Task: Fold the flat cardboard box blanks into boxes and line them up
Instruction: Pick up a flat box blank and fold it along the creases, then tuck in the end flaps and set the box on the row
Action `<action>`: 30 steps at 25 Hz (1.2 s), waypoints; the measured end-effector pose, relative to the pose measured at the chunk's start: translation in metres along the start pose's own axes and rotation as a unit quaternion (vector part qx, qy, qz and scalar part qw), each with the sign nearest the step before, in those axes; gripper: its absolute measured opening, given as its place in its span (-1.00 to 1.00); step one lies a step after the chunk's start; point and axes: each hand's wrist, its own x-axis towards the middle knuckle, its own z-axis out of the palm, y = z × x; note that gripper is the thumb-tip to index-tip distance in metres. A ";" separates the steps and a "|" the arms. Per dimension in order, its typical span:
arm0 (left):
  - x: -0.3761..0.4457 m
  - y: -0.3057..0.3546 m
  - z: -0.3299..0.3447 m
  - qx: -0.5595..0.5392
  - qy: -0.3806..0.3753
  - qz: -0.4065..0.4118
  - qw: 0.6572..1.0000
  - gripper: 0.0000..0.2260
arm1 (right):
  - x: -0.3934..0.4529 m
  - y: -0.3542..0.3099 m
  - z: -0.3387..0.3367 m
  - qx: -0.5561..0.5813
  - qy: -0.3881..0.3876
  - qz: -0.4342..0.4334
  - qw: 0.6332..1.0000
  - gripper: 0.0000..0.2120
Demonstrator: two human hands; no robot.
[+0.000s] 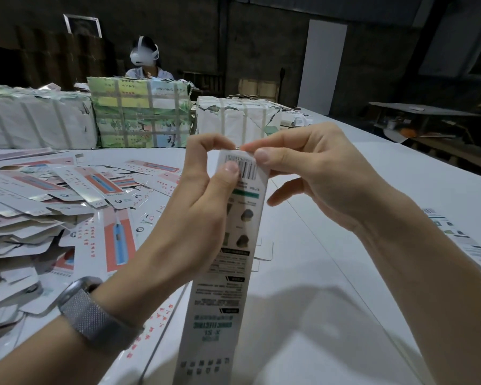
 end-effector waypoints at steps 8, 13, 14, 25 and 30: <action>0.002 0.001 0.000 -0.059 0.043 -0.021 0.997 -0.84 | 0.000 0.007 0.020 0.042 0.032 -0.027 0.998 -0.75; 0.002 0.001 -0.001 -0.068 0.044 -0.011 0.997 -0.87 | 0.000 0.008 0.033 0.028 0.073 -0.040 0.996 -0.81; 0.002 0.001 -0.001 -0.071 0.042 -0.016 0.996 -0.87 | 0.000 0.008 0.034 0.018 0.078 -0.040 0.996 -0.81; 0.006 0.004 0.002 -0.165 0.053 -0.088 0.981 -0.87 | -0.007 0.008 0.055 -0.282 0.108 -0.057 0.952 -0.35; 0.012 0.008 -0.011 -0.152 -0.047 -0.095 0.983 -0.80 | -0.005 0.002 0.046 -0.289 0.081 -0.008 0.954 -0.19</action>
